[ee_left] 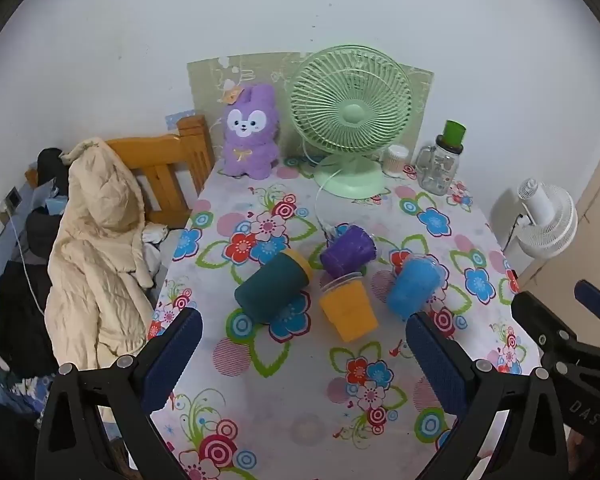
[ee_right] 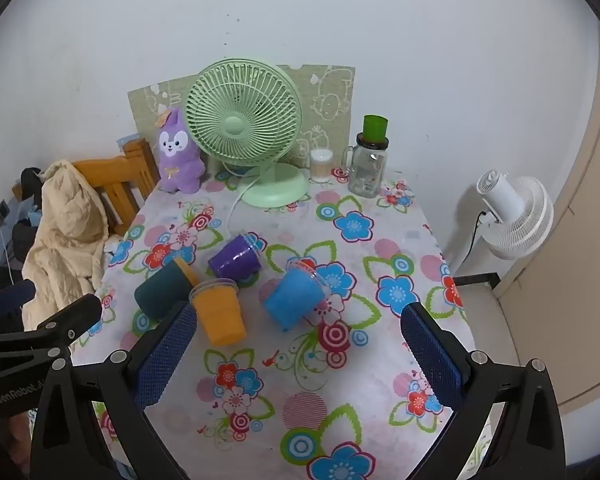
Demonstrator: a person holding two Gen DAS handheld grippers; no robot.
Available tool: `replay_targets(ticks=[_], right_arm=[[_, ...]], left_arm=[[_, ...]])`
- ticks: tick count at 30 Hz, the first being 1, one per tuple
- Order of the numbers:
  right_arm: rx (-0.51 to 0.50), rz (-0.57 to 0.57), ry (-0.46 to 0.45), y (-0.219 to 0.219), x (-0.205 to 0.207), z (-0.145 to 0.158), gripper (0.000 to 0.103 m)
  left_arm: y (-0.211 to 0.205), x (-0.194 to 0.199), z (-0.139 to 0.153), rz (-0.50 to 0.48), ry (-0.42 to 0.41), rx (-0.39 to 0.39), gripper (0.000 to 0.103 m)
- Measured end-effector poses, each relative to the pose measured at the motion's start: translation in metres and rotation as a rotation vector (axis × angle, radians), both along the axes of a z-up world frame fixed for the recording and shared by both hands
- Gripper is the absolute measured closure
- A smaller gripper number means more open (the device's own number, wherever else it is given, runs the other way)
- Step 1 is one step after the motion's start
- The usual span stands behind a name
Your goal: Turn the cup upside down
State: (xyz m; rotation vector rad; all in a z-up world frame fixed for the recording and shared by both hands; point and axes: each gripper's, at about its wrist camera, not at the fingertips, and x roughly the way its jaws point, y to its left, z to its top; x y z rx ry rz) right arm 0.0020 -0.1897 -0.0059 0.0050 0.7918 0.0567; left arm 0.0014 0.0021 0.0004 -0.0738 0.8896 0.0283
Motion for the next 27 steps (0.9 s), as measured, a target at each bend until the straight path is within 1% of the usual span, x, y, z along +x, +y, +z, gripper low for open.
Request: replay_targets(ticks=[1,2,9,10,16,17,27], right_arm=[[0.000,-0.002,0.011,-0.001,0.000,0.000,0.000],[0.001,-0.002,0.011,-0.002,0.001,0.000,0.000],[-0.011,0.008,-0.007,-0.003,0.002,0.002,0.000],[-0.004,0.007,-0.004,-0.006,0.004,-0.003,0.000],[-0.001,0.014,-0.008,-0.002,0.008,-0.002,0.000],[0.001,0.012,-0.014,-0.003,0.004,0.002,0.000],[0.001,0.018,-0.016,-0.003,0.008,0.003,0.000]], left_arm=[[0.003,-0.003,0.002,-0.007,-0.017,0.000,0.000],[-0.006,-0.004,0.000,-0.007,-0.019,0.061,0.000],[-0.008,0.000,-0.002,0.004,-0.027,0.023,0.000],[-0.009,0.001,-0.001,0.006,-0.025,0.025,0.000],[-0.007,0.002,0.001,0.017,-0.032,0.020,0.000],[-0.007,0.001,0.001,0.018,-0.032,0.018,0.000],[-0.012,0.005,0.000,0.014,-0.032,0.032,0.000]])
